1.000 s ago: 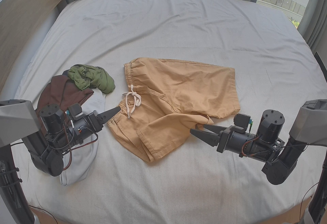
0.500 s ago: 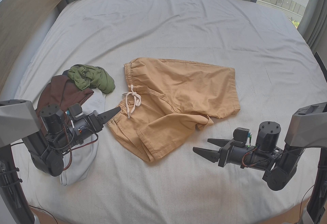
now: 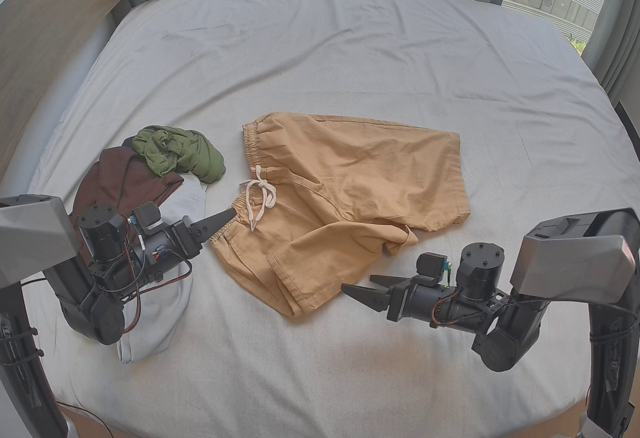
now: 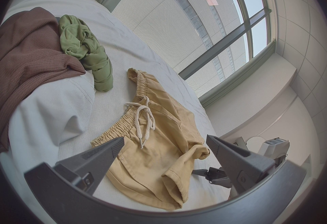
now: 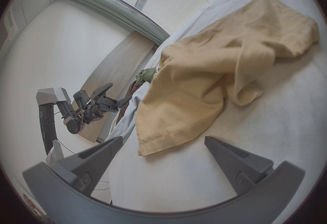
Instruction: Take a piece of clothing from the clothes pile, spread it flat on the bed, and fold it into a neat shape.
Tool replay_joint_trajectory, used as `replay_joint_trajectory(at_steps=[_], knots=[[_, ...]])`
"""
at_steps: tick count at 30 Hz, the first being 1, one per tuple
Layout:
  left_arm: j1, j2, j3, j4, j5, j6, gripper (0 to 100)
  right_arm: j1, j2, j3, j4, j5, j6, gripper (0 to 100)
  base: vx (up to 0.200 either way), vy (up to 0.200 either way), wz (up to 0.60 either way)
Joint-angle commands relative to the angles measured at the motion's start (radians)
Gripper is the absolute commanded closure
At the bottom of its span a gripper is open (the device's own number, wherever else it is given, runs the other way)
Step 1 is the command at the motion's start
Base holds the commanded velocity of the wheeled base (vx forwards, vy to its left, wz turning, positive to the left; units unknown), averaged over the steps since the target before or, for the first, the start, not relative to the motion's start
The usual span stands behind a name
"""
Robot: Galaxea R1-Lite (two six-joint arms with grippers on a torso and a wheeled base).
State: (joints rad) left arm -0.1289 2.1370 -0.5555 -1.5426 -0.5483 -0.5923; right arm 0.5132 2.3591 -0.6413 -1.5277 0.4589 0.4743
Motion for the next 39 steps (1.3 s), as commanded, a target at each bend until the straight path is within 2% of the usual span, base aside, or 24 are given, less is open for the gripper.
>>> replay_joint_trajectory(at_steps=[1,11,19,20,24,29,39], knots=[[0.003,0.001,-0.001,-0.001,-0.001,0.0,0,0.011,0.066,-0.069,0.032,-0.002,0.009,0,0.0,0.0,0.0],[0.0,-0.002,0.0,-0.001,0.001,0.0,0,0.047,0.107,-0.14,0.08,-0.005,0.012,0,0.0,0.0,0.0],[0.0,0.0,0.0,-0.001,0.001,0.0,0,0.062,0.127,-0.201,0.093,-0.034,0.023,0,0.0,0.0,0.0],[0.0,0.001,0.0,-0.001,0.001,0.0,0,0.062,0.123,-0.201,0.081,-0.062,0.032,0,0.0,0.0,0.0],[0.002,0.006,-0.001,-0.001,0.001,0.0,0,0.062,0.106,-0.176,0.034,-0.079,0.064,0,0.0,0.0,0.0],[0.002,0.009,-0.001,-0.001,0.001,0.0,0,0.062,0.049,-0.09,-0.014,-0.08,0.064,0,0.0,0.0,0.0],[-0.001,0.009,0.0,-0.001,0.001,0.002,0,0.059,-0.047,-0.038,-0.014,-0.079,0.07,0,0.0,0.0,0.0]])
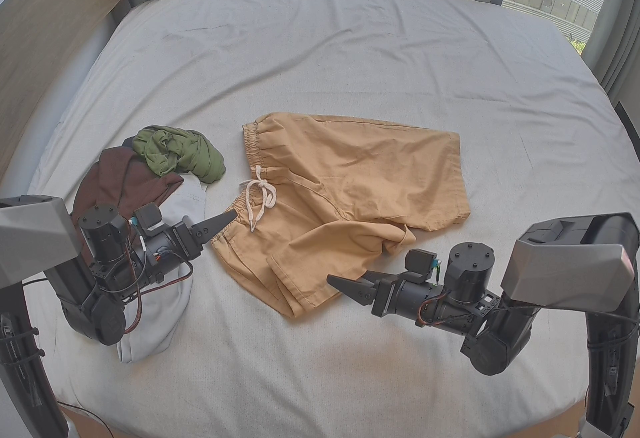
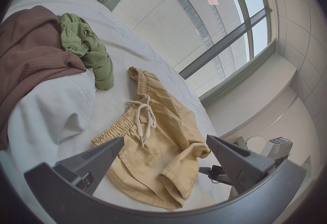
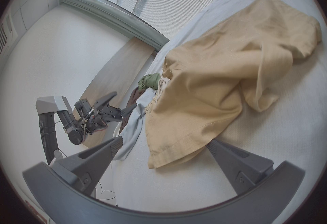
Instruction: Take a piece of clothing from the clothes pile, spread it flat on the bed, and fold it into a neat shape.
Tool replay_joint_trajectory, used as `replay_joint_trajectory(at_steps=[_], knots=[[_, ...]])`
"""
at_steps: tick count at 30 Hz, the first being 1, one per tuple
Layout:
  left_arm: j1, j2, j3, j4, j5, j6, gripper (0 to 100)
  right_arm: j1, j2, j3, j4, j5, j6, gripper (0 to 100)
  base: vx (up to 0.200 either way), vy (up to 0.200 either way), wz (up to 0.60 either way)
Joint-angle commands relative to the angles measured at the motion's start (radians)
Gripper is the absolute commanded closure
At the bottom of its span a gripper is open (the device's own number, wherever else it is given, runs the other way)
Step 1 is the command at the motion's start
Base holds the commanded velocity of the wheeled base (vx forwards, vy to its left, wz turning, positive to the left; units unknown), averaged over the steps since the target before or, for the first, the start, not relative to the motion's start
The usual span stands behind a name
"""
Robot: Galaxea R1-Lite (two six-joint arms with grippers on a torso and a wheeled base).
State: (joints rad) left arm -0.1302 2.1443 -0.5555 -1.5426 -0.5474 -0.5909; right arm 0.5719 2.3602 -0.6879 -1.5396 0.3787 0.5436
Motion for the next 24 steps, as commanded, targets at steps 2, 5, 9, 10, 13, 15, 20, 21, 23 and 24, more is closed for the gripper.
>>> replay_joint_trajectory(at_steps=[2,5,9,10,13,15,20,21,23,24], knots=[[0.0,0.002,0.0,-0.001,0.0,0.0,0,0.0,-0.059,0.008,-0.001,0.002,0.001,0,0.0,0.0,0.0],[0.0,0.002,0.0,-0.001,0.0,0.0,0,0.0,-0.059,0.005,-0.001,0.002,0.002,0,0.0,0.0,0.0],[-0.002,0.002,0.0,-0.001,0.0,0.0,0,0.0,-0.045,0.001,-0.002,0.002,0.016,0,0.0,0.0,0.0],[-0.002,0.002,0.0,-0.001,0.0,0.0,0,0.0,-0.042,-0.001,-0.002,0.003,0.022,0,0.0,0.0,0.0],[0.0,0.002,0.0,-0.001,0.0,0.0,0,0.0,-0.019,-0.012,-0.002,0.002,0.044,0,0.0,0.0,0.0],[0.0,0.002,0.0,-0.001,0.0,0.0,0,-0.001,-0.01,-0.021,-0.002,0.002,0.052,0,0.0,0.0,0.0],[0.0,0.002,0.0,-0.001,0.0,0.0,0,0.0,0.014,-0.027,-0.002,-0.003,0.055,0,0.0,0.0,0.0],[0.0,0.002,0.0,-0.001,0.0,0.0,0,0.0,0.014,-0.027,-0.002,-0.003,0.055,0,0.0,0.0,0.0],[0.0,0.002,0.0,-0.001,0.0,0.0,0,0.0,0.017,-0.004,-0.001,-0.011,0.055,0,0.0,0.0,0.0],[0.0,0.002,0.0,-0.001,0.0,0.0,0,0.0,0.017,0.007,-0.001,-0.012,0.055,0,0.0,0.0,0.0]])
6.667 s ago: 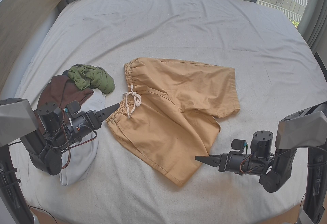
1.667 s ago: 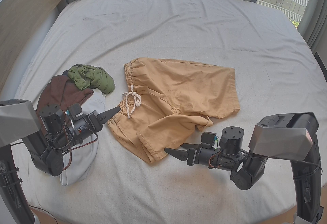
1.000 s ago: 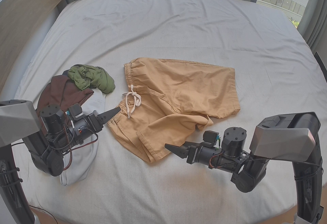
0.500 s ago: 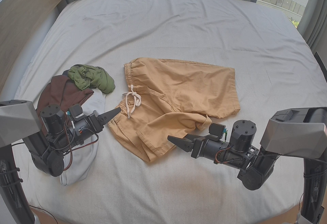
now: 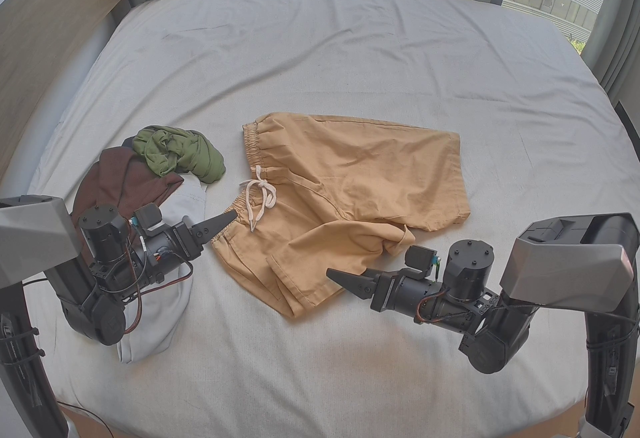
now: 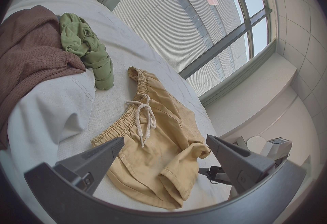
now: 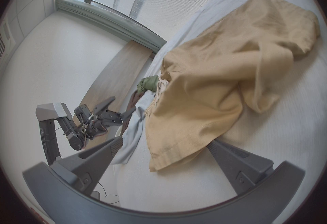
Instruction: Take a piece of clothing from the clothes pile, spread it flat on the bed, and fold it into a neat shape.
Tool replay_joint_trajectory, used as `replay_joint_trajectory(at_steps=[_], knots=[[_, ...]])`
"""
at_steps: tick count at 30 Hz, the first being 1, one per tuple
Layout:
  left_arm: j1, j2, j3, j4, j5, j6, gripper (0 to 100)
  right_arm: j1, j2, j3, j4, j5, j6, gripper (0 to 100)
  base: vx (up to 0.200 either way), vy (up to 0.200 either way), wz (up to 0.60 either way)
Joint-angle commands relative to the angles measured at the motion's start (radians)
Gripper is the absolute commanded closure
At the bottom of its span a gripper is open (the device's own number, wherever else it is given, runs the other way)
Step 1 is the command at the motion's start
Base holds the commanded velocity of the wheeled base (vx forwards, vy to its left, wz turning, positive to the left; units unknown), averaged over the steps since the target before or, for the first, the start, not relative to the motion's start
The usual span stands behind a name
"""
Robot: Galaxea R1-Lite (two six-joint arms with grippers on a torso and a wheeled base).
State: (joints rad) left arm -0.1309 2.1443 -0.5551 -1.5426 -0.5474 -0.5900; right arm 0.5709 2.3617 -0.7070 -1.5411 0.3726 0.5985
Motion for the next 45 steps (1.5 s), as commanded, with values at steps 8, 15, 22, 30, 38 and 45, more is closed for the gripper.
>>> replay_joint_trajectory(at_steps=[8,15,22,30,38,45], knots=[[-0.001,0.0,0.001,-0.001,0.0,-0.001,0,0.029,0.031,0.043,0.001,-0.006,0.0,0,0.0,0.0,0.0],[0.0,0.0,0.0,-0.001,0.0,-0.001,0,0.055,0.08,-0.019,0.002,-0.009,0.004,0,0.0,0.0,0.0],[0.0,-0.001,0.0,-0.001,0.0,-0.001,0,0.058,0.08,-0.04,-0.001,-0.026,0.033,0,0.0,0.0,0.0],[-0.001,0.002,0.001,-0.001,0.0,-0.001,0,0.052,-0.001,0.031,-0.002,-0.044,0.04,0,0.0,0.0,0.0],[-0.003,0.005,0.001,-0.001,0.0,-0.001,0,0.046,-0.036,0.043,-0.002,-0.044,0.041,0,0.0,0.0,0.0],[-0.003,0.009,0.001,-0.001,0.0,0.001,0,0.047,-0.018,0.017,-0.001,-0.044,0.073,0,0.0,0.0,0.0]])
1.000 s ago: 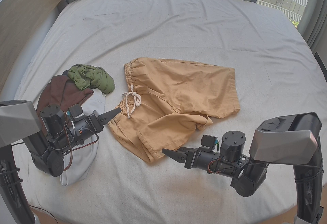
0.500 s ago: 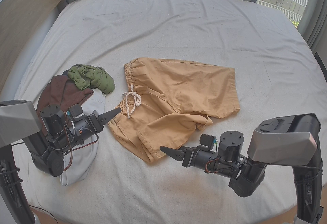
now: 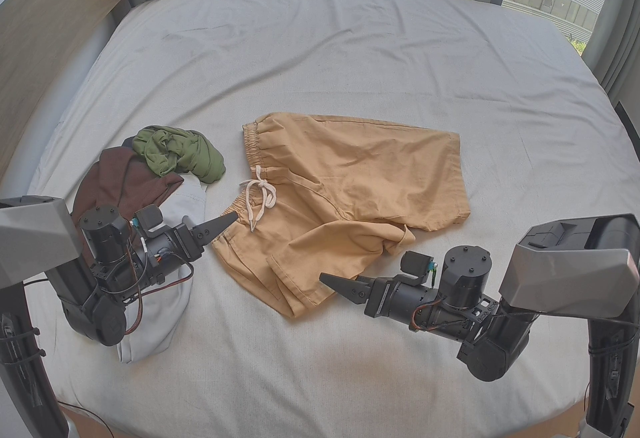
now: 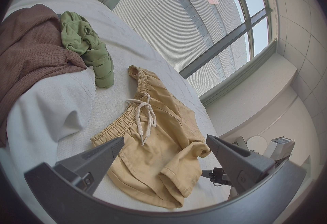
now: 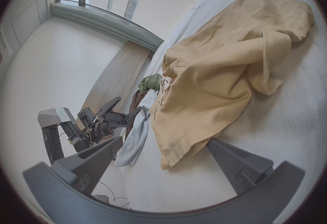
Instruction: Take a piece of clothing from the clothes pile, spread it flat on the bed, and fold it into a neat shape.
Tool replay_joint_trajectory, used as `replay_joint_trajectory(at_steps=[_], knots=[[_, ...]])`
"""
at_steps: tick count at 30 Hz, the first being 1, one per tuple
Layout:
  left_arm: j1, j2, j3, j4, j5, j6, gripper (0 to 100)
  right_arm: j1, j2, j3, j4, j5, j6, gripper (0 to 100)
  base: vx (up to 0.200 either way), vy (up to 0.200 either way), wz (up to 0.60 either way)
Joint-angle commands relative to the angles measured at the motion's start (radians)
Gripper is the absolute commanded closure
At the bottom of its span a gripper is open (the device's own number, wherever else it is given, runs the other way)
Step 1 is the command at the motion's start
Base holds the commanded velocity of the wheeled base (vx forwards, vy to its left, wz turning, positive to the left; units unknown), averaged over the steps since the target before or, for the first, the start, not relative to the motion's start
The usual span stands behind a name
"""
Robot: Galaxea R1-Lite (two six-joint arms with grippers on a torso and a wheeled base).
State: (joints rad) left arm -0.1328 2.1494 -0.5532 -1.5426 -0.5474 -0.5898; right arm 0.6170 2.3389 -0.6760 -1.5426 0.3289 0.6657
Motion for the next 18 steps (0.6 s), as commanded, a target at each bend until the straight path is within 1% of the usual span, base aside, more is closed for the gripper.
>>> replay_joint_trajectory(at_steps=[1,10,11,13,15,18], knots=[[-0.001,0.006,-0.001,-0.001,0.0,0.001,0,0.001,0.02,-0.028,0.001,-0.001,0.006,0,0.0,0.0,0.0],[0.001,0.004,-0.001,-0.001,0.0,0.001,0,0.013,0.076,-0.074,-0.001,-0.002,0.003,0,0.0,0.0,0.0],[-0.001,0.004,-0.001,-0.001,0.0,0.001,0,0.013,0.077,-0.076,-0.001,-0.004,0.003,100,0.0,0.0,0.0],[-0.001,0.004,-0.001,-0.001,0.0,0.001,0,0.007,0.08,-0.083,-0.001,-0.011,0.005,100,0.0,0.0,0.0],[0.001,0.004,-0.001,-0.001,0.0,0.001,0,0.006,0.082,-0.091,0.001,-0.033,0.005,100,0.0,0.0,0.0],[-0.001,0.004,-0.001,-0.001,0.0,0.001,0,0.001,0.082,-0.093,-0.001,-0.039,0.006,100,0.0,0.0,0.0]])
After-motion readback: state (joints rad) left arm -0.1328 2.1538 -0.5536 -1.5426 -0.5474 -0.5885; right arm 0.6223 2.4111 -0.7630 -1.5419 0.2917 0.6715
